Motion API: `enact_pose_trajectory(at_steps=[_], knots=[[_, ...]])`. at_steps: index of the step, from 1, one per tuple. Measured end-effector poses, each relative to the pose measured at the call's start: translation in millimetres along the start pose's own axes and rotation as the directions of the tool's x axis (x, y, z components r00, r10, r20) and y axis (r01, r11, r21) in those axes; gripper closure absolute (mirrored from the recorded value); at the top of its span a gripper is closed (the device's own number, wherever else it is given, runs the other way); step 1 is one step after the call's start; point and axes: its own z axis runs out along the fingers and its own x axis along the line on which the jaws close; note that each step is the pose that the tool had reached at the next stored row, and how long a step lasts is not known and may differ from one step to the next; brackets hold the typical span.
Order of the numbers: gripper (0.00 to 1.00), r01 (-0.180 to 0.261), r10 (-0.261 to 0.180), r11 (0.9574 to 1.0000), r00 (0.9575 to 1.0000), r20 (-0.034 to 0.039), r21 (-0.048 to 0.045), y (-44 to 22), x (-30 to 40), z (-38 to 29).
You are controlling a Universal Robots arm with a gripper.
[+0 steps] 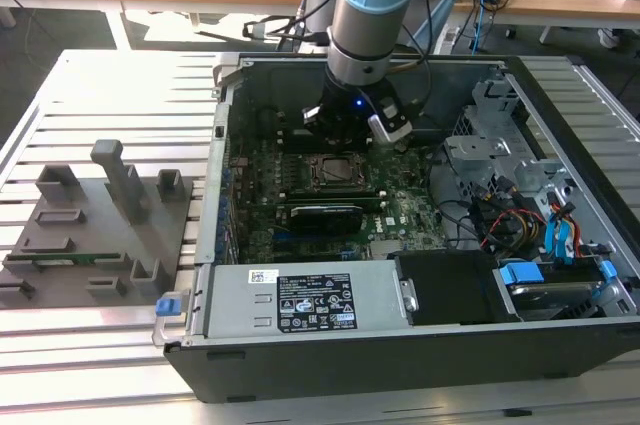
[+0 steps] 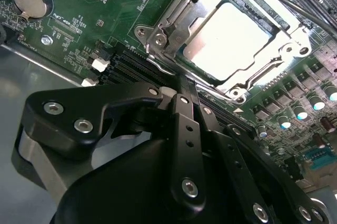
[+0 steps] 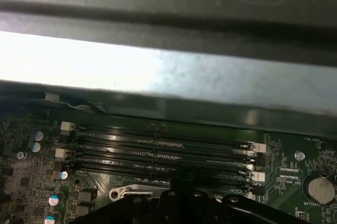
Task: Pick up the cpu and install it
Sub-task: 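Install the first cpu locking lever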
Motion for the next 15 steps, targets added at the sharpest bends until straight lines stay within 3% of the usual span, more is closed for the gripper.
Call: enact_pose_trajectory(at_steps=[6, 15], knots=[[0.89, 0.000, 0.000, 1.0000, 1.0000, -0.0023, -0.0003, -0.9, -7.8, 0.2], [0.89, -0.001, 0.001, 1.0000, 1.0000, -0.0024, 0.0004, -0.6, -9.4, -2.2]])
